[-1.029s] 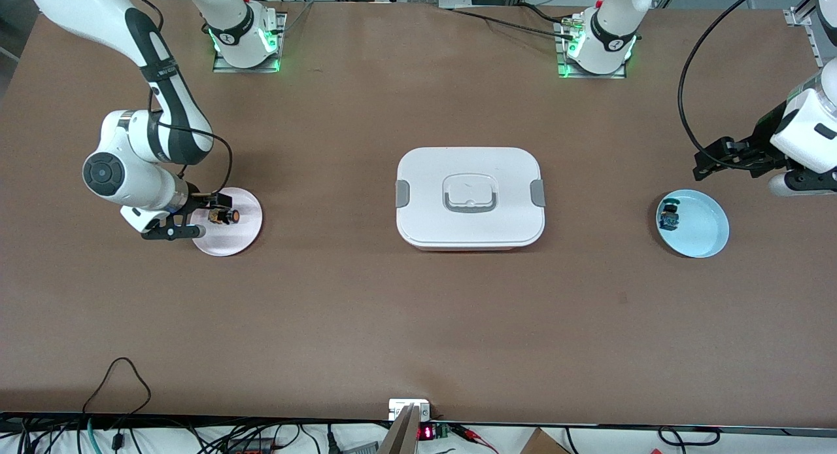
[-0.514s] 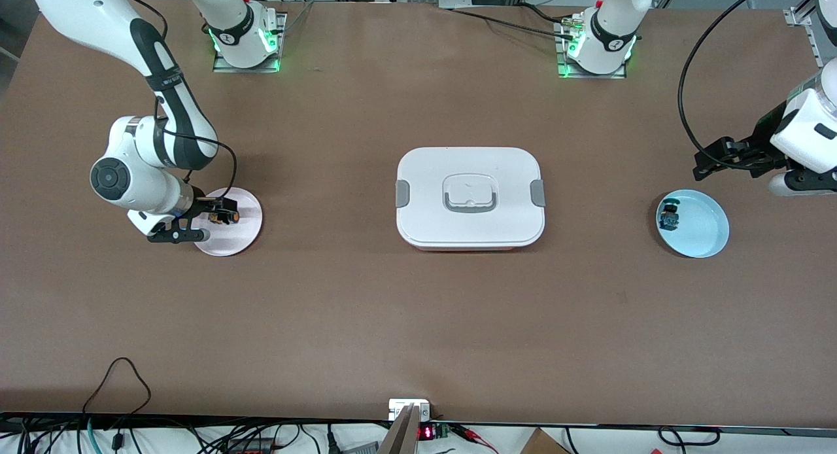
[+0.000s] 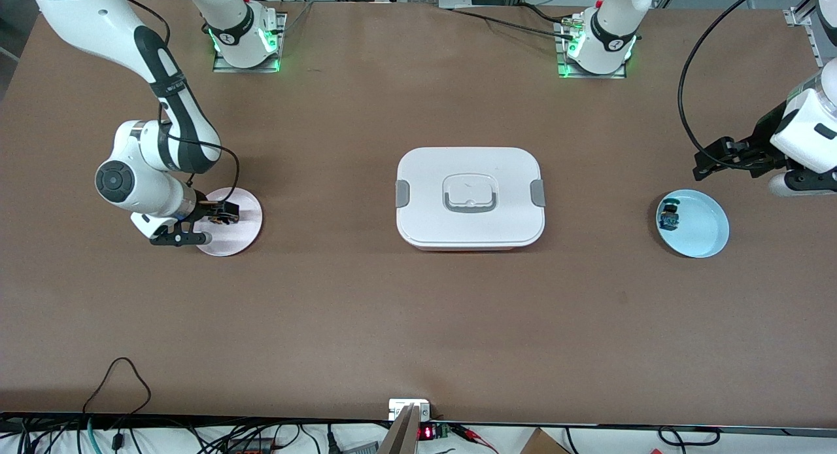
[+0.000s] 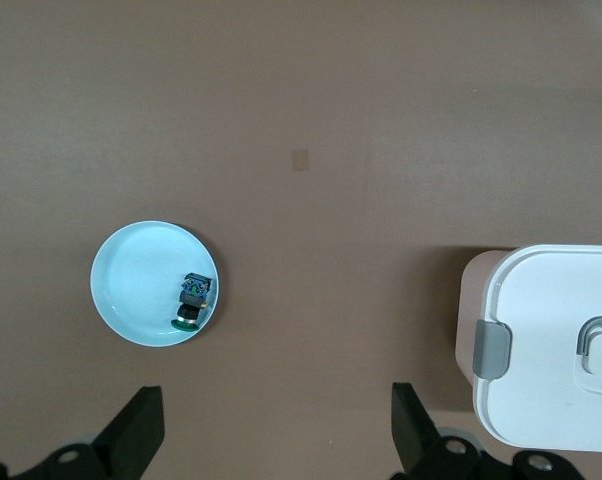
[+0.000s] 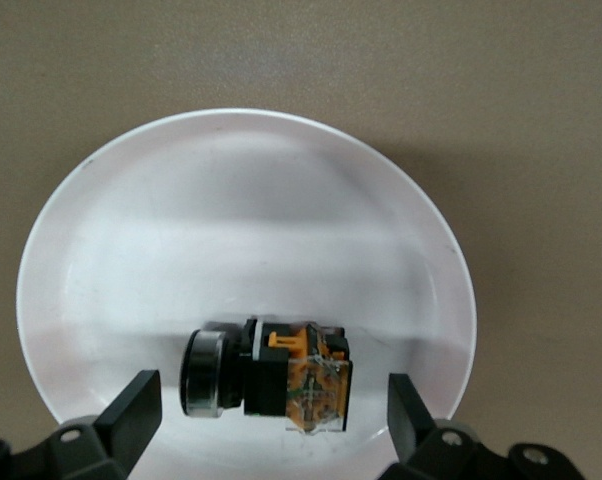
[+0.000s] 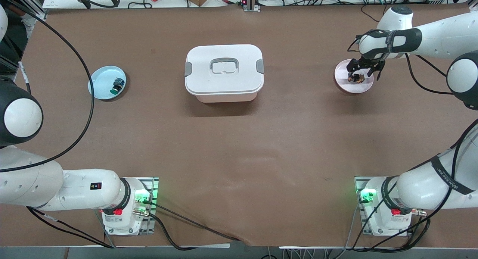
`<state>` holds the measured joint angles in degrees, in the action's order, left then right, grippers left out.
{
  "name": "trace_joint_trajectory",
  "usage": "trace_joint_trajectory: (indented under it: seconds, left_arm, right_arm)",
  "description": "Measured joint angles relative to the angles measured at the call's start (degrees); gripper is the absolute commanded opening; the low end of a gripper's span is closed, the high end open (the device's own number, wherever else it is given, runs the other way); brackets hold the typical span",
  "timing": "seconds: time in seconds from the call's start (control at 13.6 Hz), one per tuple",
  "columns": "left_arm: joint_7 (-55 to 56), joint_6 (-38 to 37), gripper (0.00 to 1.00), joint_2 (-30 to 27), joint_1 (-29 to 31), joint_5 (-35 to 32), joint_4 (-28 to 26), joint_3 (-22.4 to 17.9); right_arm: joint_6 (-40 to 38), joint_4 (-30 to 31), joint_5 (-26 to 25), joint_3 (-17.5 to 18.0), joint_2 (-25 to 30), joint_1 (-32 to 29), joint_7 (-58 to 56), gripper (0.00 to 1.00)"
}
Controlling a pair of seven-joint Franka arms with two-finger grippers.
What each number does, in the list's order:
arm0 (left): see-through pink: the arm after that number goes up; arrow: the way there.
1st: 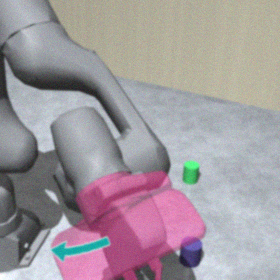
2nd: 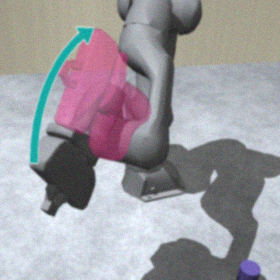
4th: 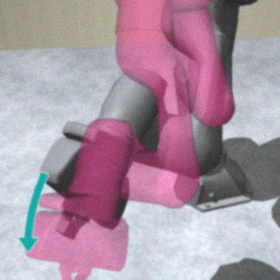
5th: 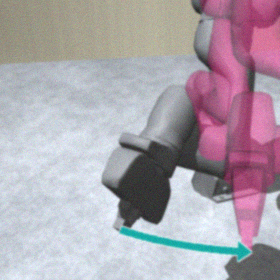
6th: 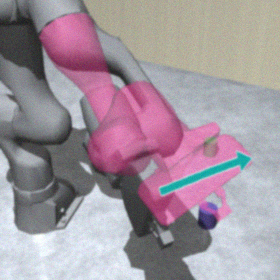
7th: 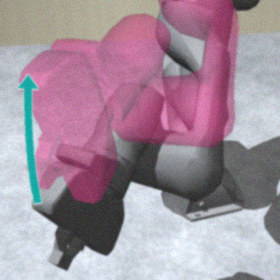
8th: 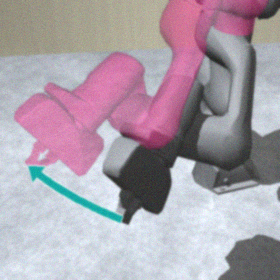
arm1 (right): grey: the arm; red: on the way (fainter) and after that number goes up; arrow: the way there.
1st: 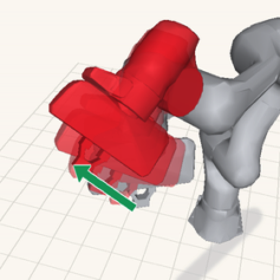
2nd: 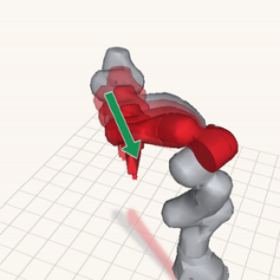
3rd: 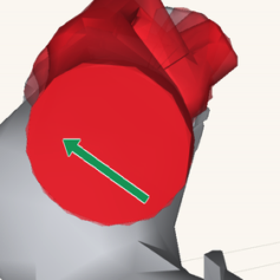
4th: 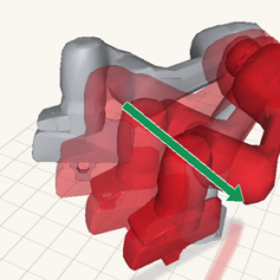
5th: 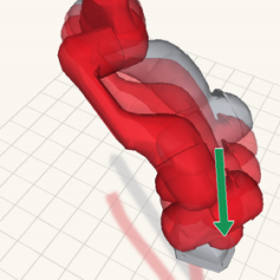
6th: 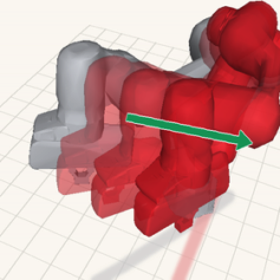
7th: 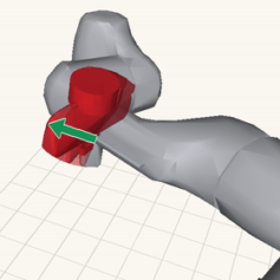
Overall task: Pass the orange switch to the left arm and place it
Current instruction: 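Lower the right gripper and close it on the orange switch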
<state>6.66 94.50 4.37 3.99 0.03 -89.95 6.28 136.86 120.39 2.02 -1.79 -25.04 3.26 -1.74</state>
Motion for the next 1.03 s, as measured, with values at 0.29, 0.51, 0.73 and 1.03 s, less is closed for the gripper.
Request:
trace_joint_trajectory:
  seconds: [0.29, 0.51, 0.73, 1.03]
  left_arm:
    - [0.0, 0.0, 1.0, 0.0, 0.0, 0.0, 0.0, 0.0]
    - [0.0, 0.0, 1.0, 0.0, 0.0, 0.0, 0.0, 0.0]
    - [0.0, 0.0, 1.0, 0.0, 0.0, 0.0, 0.0, 0.0]
    - [0.0, 0.0, 1.0, 0.0, 0.0, 0.0, 0.0, 0.0]
  right_arm:
    - [0.1, -0.3, 4.3, 0.0, -0.7, 0.0, 0.0, 1.0]
    - [0.3, -0.3, 4.3, 0.1, -1.2, 0.0, 0.0, 1.0]
    - [1.1, -0.3, 4.3, 0.1, -1.8, 0.0, 0.0, 1.0]
    - [1.5, -0.3, 4.3, 0.1, -2.2, 0.0, -0.1, 1.0]
